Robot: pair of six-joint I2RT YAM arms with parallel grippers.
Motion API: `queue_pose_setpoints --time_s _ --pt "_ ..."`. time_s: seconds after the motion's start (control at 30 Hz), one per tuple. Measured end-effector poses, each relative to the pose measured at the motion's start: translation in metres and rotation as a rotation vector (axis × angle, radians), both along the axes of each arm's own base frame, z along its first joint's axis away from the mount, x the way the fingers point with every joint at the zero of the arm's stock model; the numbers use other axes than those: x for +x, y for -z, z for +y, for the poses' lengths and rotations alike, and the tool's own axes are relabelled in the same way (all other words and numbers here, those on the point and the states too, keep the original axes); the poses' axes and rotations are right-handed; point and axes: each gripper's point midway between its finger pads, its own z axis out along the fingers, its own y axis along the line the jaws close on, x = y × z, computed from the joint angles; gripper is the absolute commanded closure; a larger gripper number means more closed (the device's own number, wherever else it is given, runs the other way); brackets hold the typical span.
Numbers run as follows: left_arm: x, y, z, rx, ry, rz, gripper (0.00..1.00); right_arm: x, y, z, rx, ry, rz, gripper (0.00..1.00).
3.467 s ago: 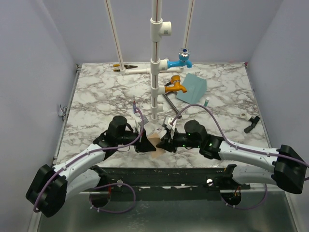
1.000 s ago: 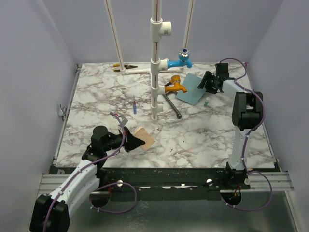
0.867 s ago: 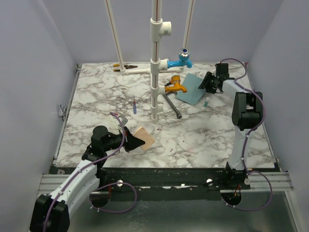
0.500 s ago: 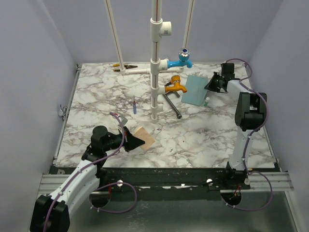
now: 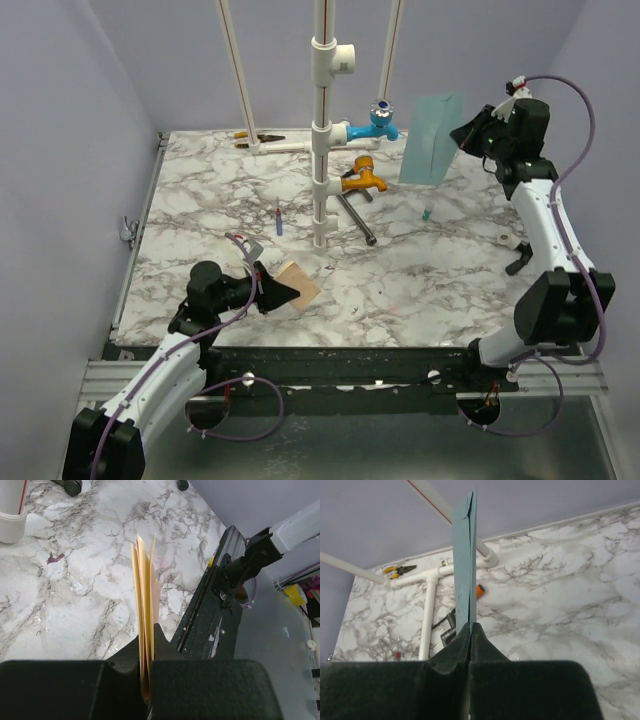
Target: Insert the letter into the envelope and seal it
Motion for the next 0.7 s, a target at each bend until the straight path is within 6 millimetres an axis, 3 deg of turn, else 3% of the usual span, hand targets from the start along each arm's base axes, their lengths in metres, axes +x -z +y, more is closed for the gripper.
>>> queue_pose_setpoints --time_s 0.1,0.27,0.43,0.53,0.7 --pt "0.000 -0.001 0.000 -0.001 -0.001 -0.005 1.00 -0.036 -0.008 0.002 -0.002 0.004 0.006 0.99" --pt "-0.001 -0.001 0.001 -0.001 -0.001 -0.014 1.00 -0.094 -0.002 0.000 -0.032 0.024 0.076 0.99" --pt "-0.001 -0.003 0.001 -0.003 0.000 -0.028 1.00 -0.153 0.003 0.013 -0.040 -0.029 0.146 0.99" --pt "-0.001 -0.004 0.001 -0.006 0.000 -0.037 1.00 -0.176 0.015 0.034 -0.026 -0.132 0.217 0.99" --pt "-0.001 -0.006 0.001 -0.007 0.000 -0.047 1.00 -0.237 0.070 0.094 0.029 -0.420 0.450 0.99"
